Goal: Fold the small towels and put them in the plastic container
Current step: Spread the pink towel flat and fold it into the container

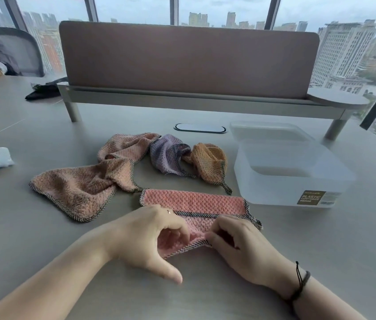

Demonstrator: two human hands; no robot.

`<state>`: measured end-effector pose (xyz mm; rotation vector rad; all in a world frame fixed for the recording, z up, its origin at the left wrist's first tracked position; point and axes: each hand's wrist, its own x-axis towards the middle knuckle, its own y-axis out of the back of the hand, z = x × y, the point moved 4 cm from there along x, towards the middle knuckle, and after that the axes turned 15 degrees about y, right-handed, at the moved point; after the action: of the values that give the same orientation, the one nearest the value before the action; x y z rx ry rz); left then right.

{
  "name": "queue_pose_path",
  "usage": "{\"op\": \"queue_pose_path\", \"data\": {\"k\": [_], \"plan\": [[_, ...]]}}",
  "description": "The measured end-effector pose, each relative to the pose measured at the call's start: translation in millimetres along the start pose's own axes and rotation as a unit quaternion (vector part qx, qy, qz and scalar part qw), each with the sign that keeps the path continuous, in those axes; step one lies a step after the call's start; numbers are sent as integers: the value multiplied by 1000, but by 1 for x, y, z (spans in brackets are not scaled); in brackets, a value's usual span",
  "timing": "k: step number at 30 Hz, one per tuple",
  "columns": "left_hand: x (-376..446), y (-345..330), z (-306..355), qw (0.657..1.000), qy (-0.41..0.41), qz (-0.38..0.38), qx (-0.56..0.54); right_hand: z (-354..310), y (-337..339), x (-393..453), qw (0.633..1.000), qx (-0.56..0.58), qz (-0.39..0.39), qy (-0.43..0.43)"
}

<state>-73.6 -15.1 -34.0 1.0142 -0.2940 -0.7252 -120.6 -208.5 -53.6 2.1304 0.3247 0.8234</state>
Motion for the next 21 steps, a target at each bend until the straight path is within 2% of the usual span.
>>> {"op": "queue_pose_path", "data": {"k": [5, 7, 10, 13, 18, 21], "plan": [[4, 8, -21, 993, 48, 9, -103, 0, 14, 0, 996, 66, 54, -30], [2, 18, -32, 984, 67, 22, -166, -1, 17, -3, 995, 86, 36, -25], [2, 25, -40, 963, 75, 43, -255, 0, 19, -8, 1000, 24, -17, -2], [6, 25, -52, 953, 104, 89, -271, -1, 21, -6, 1000, -6, -17, 14], [12, 22, -58, 951, 127, 138, -245, 5, 21, -8, 999, 23, -7, -26], [14, 21, -58, 944, 141, 154, -253, -3, 16, -7, 996, -48, -67, -21]]}}
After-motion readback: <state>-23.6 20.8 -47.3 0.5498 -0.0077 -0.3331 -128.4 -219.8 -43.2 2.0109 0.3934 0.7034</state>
